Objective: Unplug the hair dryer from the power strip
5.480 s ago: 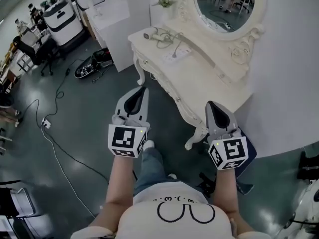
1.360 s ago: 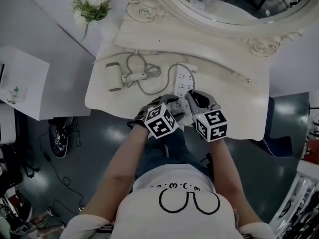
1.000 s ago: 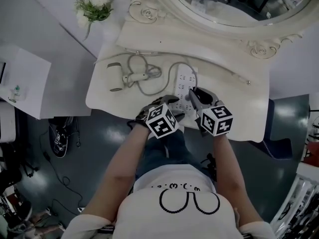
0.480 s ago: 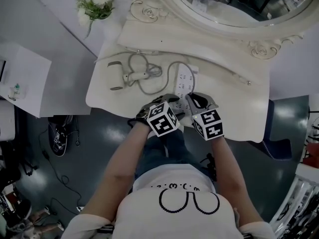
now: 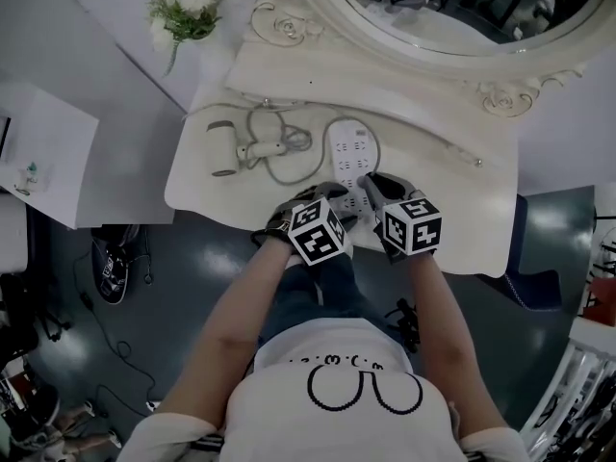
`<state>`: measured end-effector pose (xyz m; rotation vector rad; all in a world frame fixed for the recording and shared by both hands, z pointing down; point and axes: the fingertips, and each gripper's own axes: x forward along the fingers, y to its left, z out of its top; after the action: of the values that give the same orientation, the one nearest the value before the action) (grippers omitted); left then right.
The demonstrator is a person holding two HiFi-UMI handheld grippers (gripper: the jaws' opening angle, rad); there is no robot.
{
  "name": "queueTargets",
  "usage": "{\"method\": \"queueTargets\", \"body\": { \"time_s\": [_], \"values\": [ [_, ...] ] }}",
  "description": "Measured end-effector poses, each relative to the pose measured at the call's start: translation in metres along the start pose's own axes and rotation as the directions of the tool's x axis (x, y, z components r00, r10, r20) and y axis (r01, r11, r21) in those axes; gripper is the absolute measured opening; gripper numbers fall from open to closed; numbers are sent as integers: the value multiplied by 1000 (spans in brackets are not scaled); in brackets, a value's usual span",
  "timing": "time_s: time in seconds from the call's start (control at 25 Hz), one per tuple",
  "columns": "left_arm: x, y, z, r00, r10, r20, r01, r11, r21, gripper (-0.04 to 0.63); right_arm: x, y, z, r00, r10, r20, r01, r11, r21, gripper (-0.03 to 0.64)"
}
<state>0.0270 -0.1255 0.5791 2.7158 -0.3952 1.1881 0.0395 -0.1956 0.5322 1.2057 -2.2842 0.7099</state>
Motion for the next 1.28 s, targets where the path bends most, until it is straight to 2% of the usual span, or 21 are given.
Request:
{"method": "queueTargets", "body": {
  "time_s": [0.08,0.2,0.28,0.4,0.48,0.68,0.84,1.04,1.16,1.28],
  "values": [
    [-4,-1,1,1000,-15,11,15,999,-36,225,-1,2,-2,1000,7,1,-7,999,50,25],
    [-7,1,2,1000,6,11,-5,999,-44,242,-3,3,-2,1000,-17,0,17,994,109,25],
    [-7,5,2,999,28,17,-27,998,-61,253,-4,4,-4,999,-35,-3,35,992,122,25],
    [-4,7,2,1000,20,17,-18,997,-80,255,-5,5,-5,999,-42,-11,44,990,133,26],
    [-3,7,1,1000,5,22,-3,996,-89,258,-5,9,-4,999,-34,-28,37,994,107,25],
    [-4,13,1,1000,-6,23,8,993,-115,258,3,14,4,998,-28,-61,25,999,-43,25],
    [0,16,3,1000,11,22,-9,994,-111,258,1,0,1,998,-39,-57,41,999,19,25],
    [-2,15,4,999,-35,19,37,996,-85,258,-10,6,1,998,-42,-39,45,996,82,23],
    [-5,14,2,996,-85,7,85,994,-71,258,-7,16,10,999,-11,-39,13,998,59,25],
    [-5,15,4,996,-90,-4,89,994,-59,258,-3,13,14,999,-18,-51,19,1000,22,25]
  ]
}}
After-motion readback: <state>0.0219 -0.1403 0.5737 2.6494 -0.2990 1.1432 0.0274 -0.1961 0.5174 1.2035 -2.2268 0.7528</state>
